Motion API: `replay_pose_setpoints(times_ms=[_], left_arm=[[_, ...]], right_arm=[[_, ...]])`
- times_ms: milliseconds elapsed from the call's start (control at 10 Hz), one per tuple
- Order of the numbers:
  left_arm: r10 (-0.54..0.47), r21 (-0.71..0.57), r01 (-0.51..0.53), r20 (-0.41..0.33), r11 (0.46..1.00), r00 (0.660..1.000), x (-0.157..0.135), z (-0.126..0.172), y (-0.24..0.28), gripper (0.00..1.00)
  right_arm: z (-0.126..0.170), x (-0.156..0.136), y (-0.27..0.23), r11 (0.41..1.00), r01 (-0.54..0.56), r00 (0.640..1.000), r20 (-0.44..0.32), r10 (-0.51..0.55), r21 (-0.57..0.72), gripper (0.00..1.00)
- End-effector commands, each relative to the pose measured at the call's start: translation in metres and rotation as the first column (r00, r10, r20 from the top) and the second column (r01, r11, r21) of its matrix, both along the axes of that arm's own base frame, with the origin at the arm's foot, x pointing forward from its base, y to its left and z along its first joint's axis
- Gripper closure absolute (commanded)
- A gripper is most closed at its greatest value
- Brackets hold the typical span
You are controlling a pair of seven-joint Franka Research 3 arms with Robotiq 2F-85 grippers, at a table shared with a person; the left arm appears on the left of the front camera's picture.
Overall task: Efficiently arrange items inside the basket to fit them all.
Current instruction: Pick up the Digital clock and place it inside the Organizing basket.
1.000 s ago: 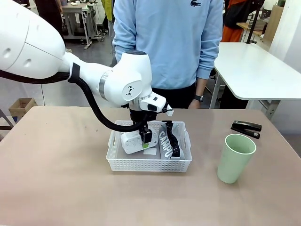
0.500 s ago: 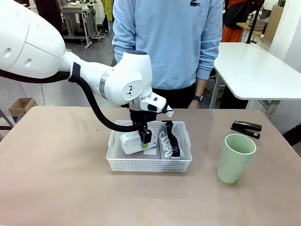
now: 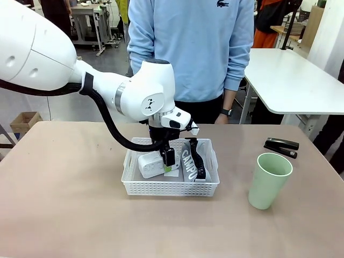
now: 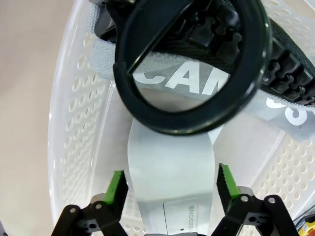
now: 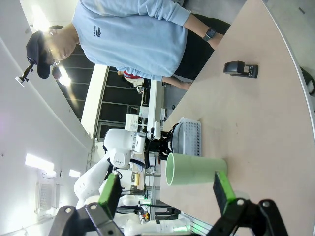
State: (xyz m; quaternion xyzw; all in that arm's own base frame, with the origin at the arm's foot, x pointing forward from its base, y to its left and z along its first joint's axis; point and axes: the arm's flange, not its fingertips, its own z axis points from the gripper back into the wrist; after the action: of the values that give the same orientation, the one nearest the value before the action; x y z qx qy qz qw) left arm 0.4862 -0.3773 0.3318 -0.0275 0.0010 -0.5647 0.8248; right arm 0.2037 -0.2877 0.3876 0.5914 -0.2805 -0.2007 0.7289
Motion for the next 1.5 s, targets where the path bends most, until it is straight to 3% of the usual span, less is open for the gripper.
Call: replay_pose_setpoints(times_ms=[0,600,800,900,1000,1100,1200,1400], left_arm=[[-0.011,-0.005,0.011,0.027,1.0,1.0,-0.006,0.013,0.007,0.0],[-0.062,-0.049,0.064,0.039,0.997,0.997,-0.017,0.037,0.02,0.0],[-0.043,-0.18,0.049,0.036,0.983,0.998,-0.038,0.11,0.083,0.0],[0.054,-0.225,-0.046,0.029,0.973,0.998,-0.054,0.148,0.122,0.0],[0.169,-0.296,-0.16,0.004,0.941,0.986,-0.072,0.182,0.16,0.0],[0.179,-0.367,-0.19,-0.063,0.91,0.982,-0.084,0.204,0.201,0.0],[0.232,-0.464,-0.285,-0.17,0.839,0.958,-0.092,0.218,0.248,0.0],[0.369,-0.659,-0.494,-0.333,0.568,0.868,-0.117,0.219,0.37,0.0]], right_arm=[[0.001,0.002,0.0,1.0,0.01,0.999,0.033,-0.009,-0.004,0.0],[0.001,0.002,0.0,1.0,0.01,0.999,0.033,-0.009,-0.004,0.0],[0.001,0.002,0.0,1.0,0.01,0.999,0.033,-0.009,-0.004,0.0],[0.001,0.002,0.0,1.0,0.01,0.999,0.033,-0.009,-0.004,0.0],[0.001,0.002,0.0,1.0,0.01,0.999,0.033,-0.009,-0.004,0.0],[0.001,0.002,0.0,1.0,0.01,0.999,0.033,-0.009,-0.004,0.0],[0.001,0.002,0.0,1.0,0.01,0.999,0.033,-0.009,-0.004,0.0],[0.001,0.002,0.0,1.0,0.01,0.999,0.033,-0.009,-0.004,0.0]])
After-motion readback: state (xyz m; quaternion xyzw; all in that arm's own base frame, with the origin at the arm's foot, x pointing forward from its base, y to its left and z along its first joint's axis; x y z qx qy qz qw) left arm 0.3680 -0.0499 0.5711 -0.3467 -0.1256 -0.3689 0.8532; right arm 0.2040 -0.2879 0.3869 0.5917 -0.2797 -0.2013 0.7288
